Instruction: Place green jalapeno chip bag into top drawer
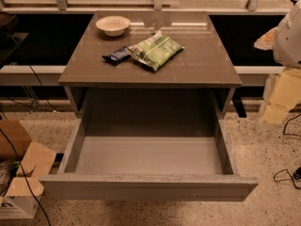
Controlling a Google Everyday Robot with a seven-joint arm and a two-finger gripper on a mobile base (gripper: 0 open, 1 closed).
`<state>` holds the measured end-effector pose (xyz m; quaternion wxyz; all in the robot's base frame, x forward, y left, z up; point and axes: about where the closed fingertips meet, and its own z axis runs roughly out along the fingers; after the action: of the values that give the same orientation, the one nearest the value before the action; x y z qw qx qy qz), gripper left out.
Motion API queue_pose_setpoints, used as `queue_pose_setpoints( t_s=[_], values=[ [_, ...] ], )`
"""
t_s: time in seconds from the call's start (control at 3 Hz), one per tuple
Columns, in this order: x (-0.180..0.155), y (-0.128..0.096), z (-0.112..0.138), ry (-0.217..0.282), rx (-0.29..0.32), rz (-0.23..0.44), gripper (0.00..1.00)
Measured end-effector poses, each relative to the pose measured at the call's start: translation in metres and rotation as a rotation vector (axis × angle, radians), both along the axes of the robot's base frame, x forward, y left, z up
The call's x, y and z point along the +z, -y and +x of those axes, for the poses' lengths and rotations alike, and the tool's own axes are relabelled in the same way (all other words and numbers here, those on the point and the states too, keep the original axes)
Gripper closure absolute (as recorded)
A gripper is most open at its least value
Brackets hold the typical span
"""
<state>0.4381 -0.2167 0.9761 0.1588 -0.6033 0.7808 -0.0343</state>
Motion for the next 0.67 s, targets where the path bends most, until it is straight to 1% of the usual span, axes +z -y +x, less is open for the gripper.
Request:
queue_pose_setpoints(
  t_s=[0.33,0.67],
  values=[
    [0.0,0.0,0.0,0.0,0.0,0.0,0.0],
    [0.0,-0.032,0.036,0.053,0.027,0.074,0.0]
  ],
)
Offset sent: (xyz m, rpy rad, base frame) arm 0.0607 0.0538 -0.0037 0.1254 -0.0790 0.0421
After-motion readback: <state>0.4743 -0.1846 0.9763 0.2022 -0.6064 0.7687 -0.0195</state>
